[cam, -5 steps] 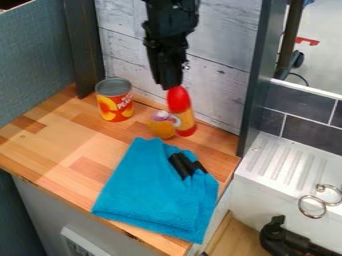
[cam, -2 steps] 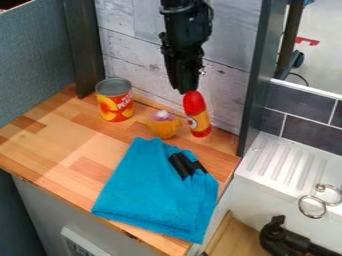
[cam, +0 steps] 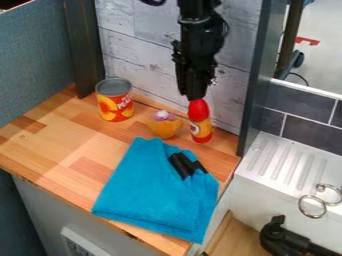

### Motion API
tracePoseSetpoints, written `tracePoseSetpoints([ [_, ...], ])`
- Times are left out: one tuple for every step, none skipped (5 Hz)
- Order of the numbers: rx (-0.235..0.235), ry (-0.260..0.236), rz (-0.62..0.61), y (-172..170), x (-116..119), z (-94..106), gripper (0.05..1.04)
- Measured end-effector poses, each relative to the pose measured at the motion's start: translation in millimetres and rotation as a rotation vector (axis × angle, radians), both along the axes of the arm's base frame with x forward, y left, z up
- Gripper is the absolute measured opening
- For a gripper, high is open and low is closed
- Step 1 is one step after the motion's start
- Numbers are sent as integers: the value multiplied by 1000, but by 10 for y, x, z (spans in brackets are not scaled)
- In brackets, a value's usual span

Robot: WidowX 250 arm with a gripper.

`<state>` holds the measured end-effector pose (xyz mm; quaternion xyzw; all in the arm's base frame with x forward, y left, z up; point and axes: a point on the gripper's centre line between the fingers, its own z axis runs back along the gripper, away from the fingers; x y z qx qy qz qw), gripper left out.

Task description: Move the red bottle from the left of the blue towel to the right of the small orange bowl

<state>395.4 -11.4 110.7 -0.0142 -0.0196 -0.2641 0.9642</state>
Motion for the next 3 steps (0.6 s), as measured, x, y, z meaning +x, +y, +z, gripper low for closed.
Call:
tracePoseSetpoints([
  [28, 37, -13, -68, 39, -80, 328],
  [24, 61, -16, -89, 67, -107, 328],
  [18, 80, -17, -100, 96, -111, 328],
])
